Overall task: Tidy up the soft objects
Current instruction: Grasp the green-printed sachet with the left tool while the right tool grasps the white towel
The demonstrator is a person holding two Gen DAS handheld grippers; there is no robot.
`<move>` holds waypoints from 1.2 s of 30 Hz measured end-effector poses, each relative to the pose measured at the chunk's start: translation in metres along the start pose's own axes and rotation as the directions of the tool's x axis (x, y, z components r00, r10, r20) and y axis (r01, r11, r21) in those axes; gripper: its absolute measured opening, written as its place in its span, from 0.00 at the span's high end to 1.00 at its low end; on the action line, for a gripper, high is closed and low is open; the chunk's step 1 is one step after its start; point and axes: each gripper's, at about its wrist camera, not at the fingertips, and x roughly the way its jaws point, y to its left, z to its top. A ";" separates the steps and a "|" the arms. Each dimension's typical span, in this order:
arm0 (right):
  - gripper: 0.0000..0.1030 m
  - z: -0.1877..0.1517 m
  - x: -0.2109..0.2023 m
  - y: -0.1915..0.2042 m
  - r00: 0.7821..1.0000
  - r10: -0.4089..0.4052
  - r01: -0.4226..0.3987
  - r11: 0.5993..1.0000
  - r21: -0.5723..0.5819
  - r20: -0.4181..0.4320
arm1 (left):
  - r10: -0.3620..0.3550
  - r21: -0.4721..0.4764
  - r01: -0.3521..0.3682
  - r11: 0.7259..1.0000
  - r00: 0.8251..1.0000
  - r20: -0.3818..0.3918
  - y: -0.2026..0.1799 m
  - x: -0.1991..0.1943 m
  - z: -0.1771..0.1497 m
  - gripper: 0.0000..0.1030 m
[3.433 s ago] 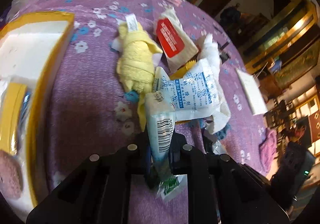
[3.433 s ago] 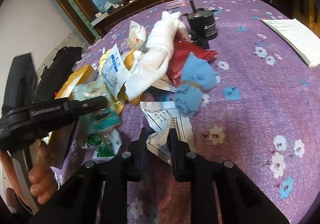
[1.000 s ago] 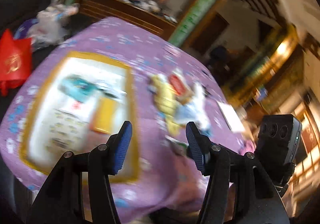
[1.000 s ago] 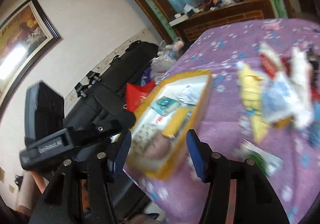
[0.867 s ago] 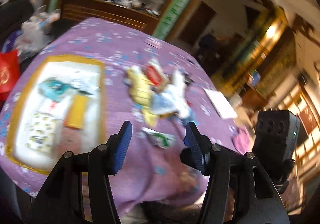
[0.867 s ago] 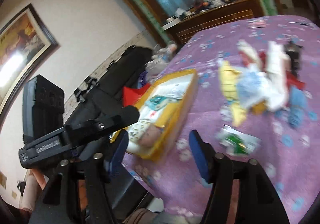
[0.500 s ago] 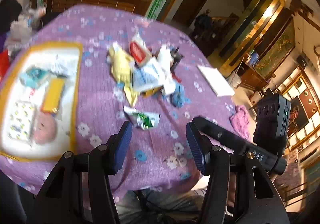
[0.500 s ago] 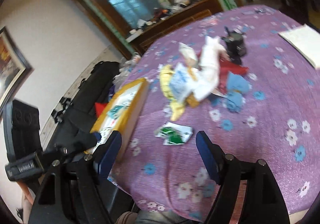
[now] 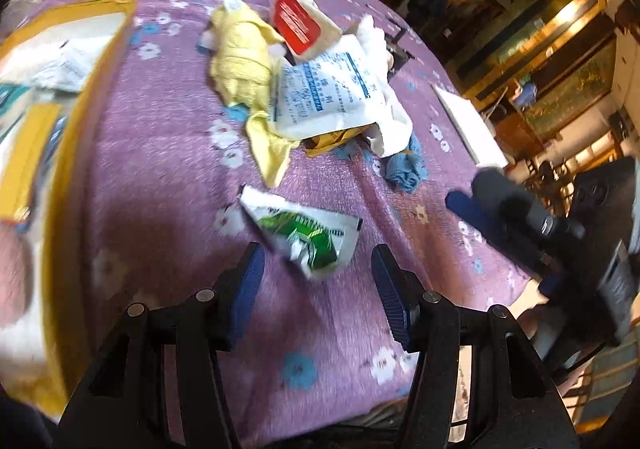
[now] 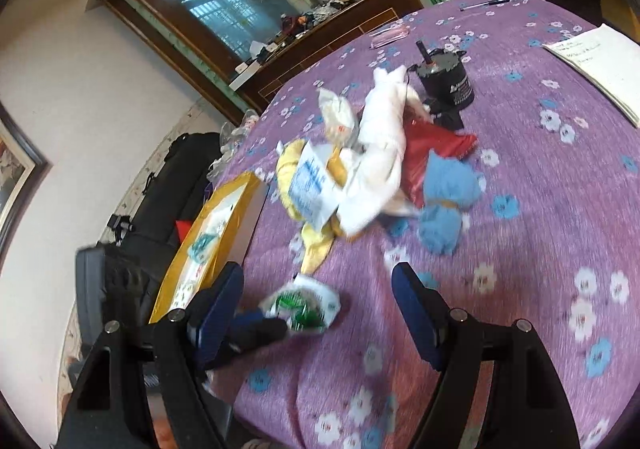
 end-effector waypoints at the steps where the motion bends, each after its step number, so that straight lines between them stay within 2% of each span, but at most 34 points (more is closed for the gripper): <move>1: 0.26 0.006 0.003 -0.002 1.000 0.002 -0.002 1.000 0.008 -0.001 | -0.005 0.004 0.005 1.000 1.000 -0.004 -0.001 0.004 0.003 0.48; 3: 0.26 0.018 0.009 -0.006 1.000 0.003 -0.003 1.000 0.017 -0.002 | 0.005 0.012 -0.005 1.000 1.000 -0.014 -0.002 0.012 0.009 0.57; 6: 0.26 0.041 0.020 -0.010 0.999 -0.030 0.030 0.999 0.020 0.010 | 0.030 -0.003 -0.030 1.000 0.999 -0.039 0.004 0.024 0.014 0.60; 7: 0.26 0.048 0.023 -0.011 0.999 -0.037 0.037 0.999 0.021 0.013 | 0.003 -0.021 -0.004 1.000 0.999 -0.038 0.007 0.027 0.017 0.60; 12: 0.26 0.085 0.050 -0.021 0.996 -0.091 0.090 0.995 0.042 0.011 | -0.002 -0.016 0.001 1.000 1.000 -0.016 0.009 0.027 0.020 0.65; 16: 0.30 0.099 0.075 -0.027 0.988 -0.153 0.154 0.987 0.053 -0.006 | -0.056 -0.042 0.055 0.998 0.998 -0.010 0.018 0.023 0.018 0.67; 18: 0.44 0.099 0.086 -0.028 0.983 -0.182 0.183 0.982 0.047 -0.029 | -0.074 -0.049 0.073 0.996 0.997 -0.008 0.024 0.020 0.016 0.68; 19: 0.60 0.098 0.092 -0.029 0.979 -0.198 0.200 0.979 0.038 -0.046 | -0.085 -0.055 0.085 0.995 0.996 0.000 0.027 0.017 0.015 0.68; 21: 0.62 0.092 0.099 -0.029 0.974 -0.217 0.220 0.975 0.034 -0.063 | -0.101 -0.061 0.101 0.993 0.995 0.005 0.035 0.008 0.011 0.68; 23: 0.64 0.091 0.093 -0.026 0.972 -0.231 0.232 0.972 0.025 -0.041 | -0.102 -0.065 0.103 0.993 0.995 0.018 0.040 0.001 0.008 0.68; 26: 0.65 0.087 0.073 -0.019 0.979 -0.202 0.201 0.979 0.036 0.014 | -0.123 -0.074 0.125 0.989 0.992 0.032 0.043 -0.007 0.004 0.69; 29: 0.65 0.081 0.049 -0.006 0.974 -0.213 0.212 0.977 0.019 0.079 | -0.146 -0.081 0.149 0.986 0.988 0.043 0.052 -0.024 -0.006 0.69; 35: 0.65 0.065 0.002 0.015 0.969 -0.187 0.190 0.982 -0.002 0.164 | -0.171 -0.057 0.176 0.983 0.981 0.095 0.041 -0.057 -0.021 0.69; 36: 0.65 0.061 -0.006 0.018 0.970 -0.174 0.178 0.984 -0.006 0.167 | -0.176 -0.058 0.183 0.981 0.979 0.101 0.028 -0.055 -0.021 0.69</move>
